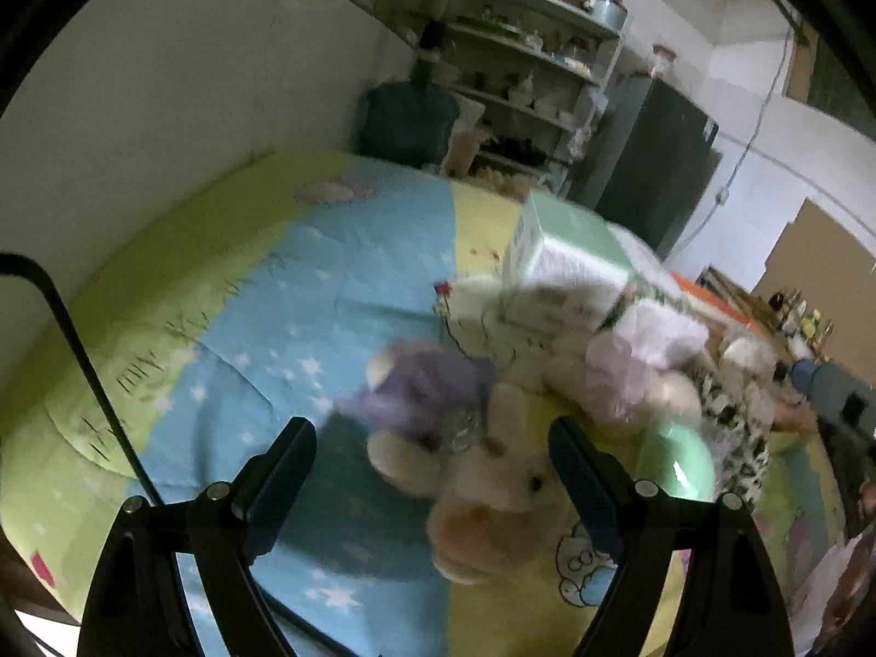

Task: Organize soft objects
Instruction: 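Grasp the white plush toy with the left tool while the right tool grasps the leopard-print cloth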

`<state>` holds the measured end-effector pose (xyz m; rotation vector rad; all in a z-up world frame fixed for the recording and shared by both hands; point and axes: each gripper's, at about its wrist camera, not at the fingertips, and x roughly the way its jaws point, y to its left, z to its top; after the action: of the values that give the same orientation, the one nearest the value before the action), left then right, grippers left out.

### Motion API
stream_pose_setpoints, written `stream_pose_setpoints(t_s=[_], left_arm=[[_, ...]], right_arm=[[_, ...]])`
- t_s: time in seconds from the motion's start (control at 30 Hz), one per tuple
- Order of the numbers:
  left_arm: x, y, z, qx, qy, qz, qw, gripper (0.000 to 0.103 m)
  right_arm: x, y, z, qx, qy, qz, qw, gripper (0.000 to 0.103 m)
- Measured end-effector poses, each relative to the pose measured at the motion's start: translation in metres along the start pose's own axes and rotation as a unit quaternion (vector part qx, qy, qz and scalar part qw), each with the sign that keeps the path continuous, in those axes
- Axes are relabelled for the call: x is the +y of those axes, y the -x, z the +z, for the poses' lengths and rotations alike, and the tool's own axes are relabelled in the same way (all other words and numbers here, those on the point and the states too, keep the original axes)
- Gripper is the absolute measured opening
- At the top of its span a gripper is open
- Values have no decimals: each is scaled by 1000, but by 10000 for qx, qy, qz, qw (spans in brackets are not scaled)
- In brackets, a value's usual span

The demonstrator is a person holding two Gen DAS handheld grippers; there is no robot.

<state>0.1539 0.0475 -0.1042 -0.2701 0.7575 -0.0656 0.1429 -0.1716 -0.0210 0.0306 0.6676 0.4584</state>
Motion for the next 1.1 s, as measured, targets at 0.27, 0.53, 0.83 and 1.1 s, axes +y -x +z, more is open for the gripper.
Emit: stream_pose_setpoints(t_s=[0.27,0.53,0.83,1.1], left_arm=[[-16,-7,-6,-23,-199,-374,9991,51],[-26,-3,-2,-130,-426,-359,9984,45],[-27,13,4,-391,-518,-332,9973,45],[-27,26,10,-573,-539,-356,9963,45]], right_arm=[[-11,6,-20,126,71,-66,9999,74],[-21,0,-37,382,-10,-111,9992,34],[-24,-16,-40,578,-26,-212,9981,9],[-30,-3,-31,308,-167,-257,9991,2]])
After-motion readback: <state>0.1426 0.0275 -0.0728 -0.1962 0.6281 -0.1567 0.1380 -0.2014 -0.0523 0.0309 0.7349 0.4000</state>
